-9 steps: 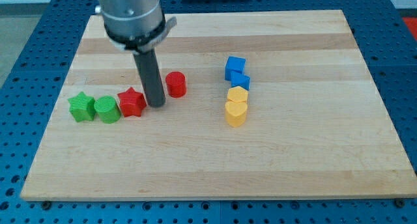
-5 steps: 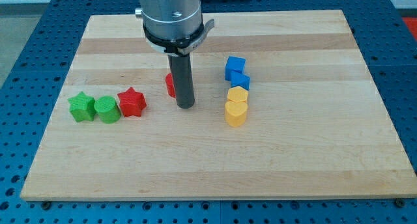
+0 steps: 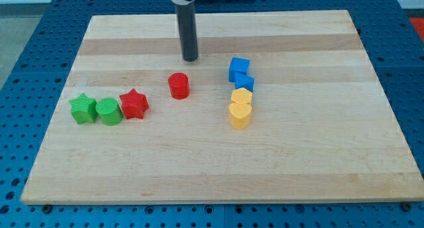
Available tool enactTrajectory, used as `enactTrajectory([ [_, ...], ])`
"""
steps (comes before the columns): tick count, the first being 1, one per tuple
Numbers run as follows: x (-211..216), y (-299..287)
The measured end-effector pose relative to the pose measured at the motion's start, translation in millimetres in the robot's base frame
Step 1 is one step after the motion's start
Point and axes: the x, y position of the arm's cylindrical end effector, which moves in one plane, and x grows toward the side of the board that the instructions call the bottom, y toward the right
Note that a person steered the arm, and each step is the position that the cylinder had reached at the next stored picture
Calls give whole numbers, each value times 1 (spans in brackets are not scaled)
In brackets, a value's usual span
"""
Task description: Move the red circle towards the red star
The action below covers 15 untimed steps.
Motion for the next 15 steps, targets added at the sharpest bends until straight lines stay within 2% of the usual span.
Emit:
enactTrajectory([
  [3,91,-28],
  [4,73,-28],
  [5,27,-26],
  [6,72,18],
  [7,82,24],
  [12,107,46],
  [15,107,17],
])
